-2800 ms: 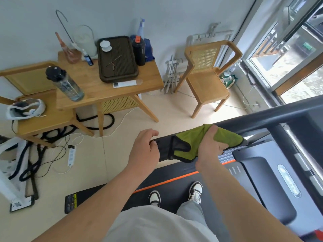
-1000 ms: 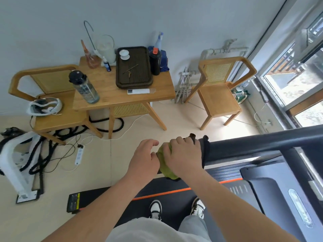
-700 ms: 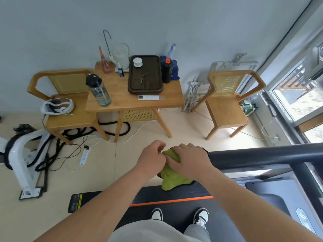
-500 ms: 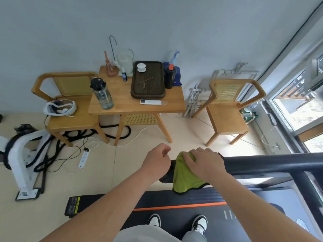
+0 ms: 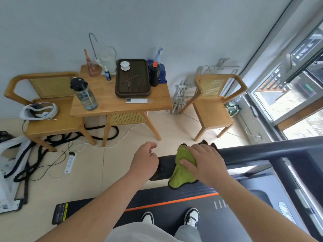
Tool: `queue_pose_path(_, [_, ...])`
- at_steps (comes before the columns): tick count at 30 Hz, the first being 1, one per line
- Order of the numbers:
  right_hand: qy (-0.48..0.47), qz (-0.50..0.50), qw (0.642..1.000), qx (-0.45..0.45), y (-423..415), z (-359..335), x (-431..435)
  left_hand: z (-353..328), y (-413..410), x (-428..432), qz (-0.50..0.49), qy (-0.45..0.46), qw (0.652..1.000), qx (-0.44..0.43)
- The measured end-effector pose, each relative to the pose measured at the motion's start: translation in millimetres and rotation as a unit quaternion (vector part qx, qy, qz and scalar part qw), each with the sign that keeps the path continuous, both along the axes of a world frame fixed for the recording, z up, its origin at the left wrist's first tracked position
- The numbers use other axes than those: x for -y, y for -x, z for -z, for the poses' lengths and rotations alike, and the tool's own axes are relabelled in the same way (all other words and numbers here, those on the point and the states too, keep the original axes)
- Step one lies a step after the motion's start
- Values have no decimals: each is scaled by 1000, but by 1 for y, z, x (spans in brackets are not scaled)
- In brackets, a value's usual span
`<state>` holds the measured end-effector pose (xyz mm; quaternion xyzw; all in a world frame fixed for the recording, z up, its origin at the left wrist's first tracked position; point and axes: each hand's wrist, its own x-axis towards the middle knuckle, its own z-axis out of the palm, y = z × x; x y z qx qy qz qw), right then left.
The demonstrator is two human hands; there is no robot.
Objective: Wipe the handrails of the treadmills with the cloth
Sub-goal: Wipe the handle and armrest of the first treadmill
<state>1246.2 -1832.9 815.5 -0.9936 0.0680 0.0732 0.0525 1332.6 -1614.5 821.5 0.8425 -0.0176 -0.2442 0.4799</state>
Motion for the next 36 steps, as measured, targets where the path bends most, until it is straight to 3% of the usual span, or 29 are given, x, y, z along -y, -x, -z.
queue_pose_path(4, [18,111,993,21,19,2,42,0,9,3,20,-5,1000,8])
queue_pose_path(8, [7,182,981,63,7,4,-10,0,8,2,11,-9,1000,13])
queue_pose_path(14, [-43,-24,995,92,5,21,-100,-5,3,11,-14,9,999,31])
queue_pose_path(18, [34,-108,990,81,31,28,-32,-13,13,35,55,-13,992,110])
queue_pose_path(22, [79,-3,990,115,77,30,48,-21,33,68,129,-27,978,161])
queue_pose_path(28, [54,132,986,89,110,22,140,-27,61,126,201,-39,965,167])
queue_pose_path(33, [-39,249,962,104,118,13,175,-29,91,194,253,-24,952,170])
queue_pose_path(36, [-266,322,886,203,114,-11,157,-30,110,227,236,7,958,160])
